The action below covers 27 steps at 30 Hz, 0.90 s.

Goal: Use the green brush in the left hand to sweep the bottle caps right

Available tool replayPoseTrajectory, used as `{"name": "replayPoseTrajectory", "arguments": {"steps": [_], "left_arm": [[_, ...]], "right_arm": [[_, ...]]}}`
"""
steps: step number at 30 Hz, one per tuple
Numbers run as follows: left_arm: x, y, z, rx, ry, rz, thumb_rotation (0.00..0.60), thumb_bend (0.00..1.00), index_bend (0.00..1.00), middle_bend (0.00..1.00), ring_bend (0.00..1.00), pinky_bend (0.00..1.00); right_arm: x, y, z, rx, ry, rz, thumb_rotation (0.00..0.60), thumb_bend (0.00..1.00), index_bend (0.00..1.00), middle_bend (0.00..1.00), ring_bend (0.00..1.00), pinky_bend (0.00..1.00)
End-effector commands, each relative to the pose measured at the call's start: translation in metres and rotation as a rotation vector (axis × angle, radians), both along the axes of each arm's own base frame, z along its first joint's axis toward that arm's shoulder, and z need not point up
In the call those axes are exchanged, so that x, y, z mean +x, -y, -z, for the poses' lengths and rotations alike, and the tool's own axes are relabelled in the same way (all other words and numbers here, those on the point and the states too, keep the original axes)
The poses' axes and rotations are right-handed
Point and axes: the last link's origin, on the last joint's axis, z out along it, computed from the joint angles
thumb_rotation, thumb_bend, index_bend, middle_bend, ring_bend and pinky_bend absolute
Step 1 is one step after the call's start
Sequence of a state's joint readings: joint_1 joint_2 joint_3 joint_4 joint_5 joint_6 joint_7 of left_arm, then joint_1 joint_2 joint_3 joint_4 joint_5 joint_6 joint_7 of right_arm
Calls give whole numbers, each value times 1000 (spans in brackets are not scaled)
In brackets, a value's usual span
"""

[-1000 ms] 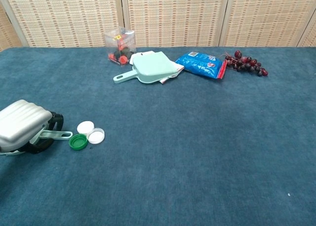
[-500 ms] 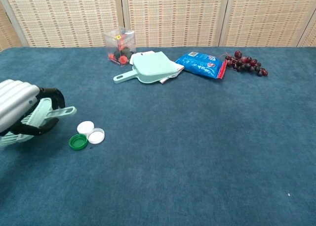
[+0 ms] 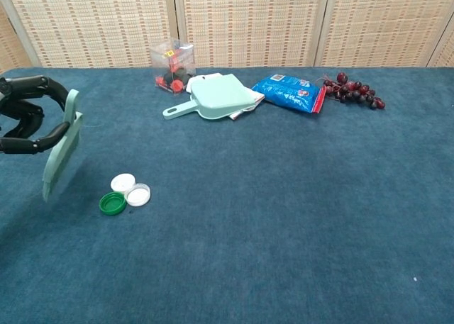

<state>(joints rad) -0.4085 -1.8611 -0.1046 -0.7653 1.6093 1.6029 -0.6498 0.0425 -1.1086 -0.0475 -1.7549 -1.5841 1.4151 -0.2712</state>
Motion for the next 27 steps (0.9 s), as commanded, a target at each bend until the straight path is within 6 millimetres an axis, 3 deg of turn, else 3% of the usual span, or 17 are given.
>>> {"name": "replayPoseTrajectory", "arguments": {"steps": [1, 13, 27], "left_arm": [[-3, -2, 8, -23, -16, -11, 600, 817, 759, 918, 839, 939], [5, 3, 32, -117, 2, 8, 600, 818, 761, 920, 839, 939], [56, 6, 74, -230, 42, 116, 600, 819, 761, 920, 840, 939]], "right_arm": [[0, 0, -1, -2, 3, 1, 600, 189, 0, 0, 0, 0], [0, 0, -1, -1, 10, -1, 600, 189, 0, 0, 0, 0], [0, 1, -3, 6, 29, -3, 600, 189, 0, 0, 0, 0]]}}
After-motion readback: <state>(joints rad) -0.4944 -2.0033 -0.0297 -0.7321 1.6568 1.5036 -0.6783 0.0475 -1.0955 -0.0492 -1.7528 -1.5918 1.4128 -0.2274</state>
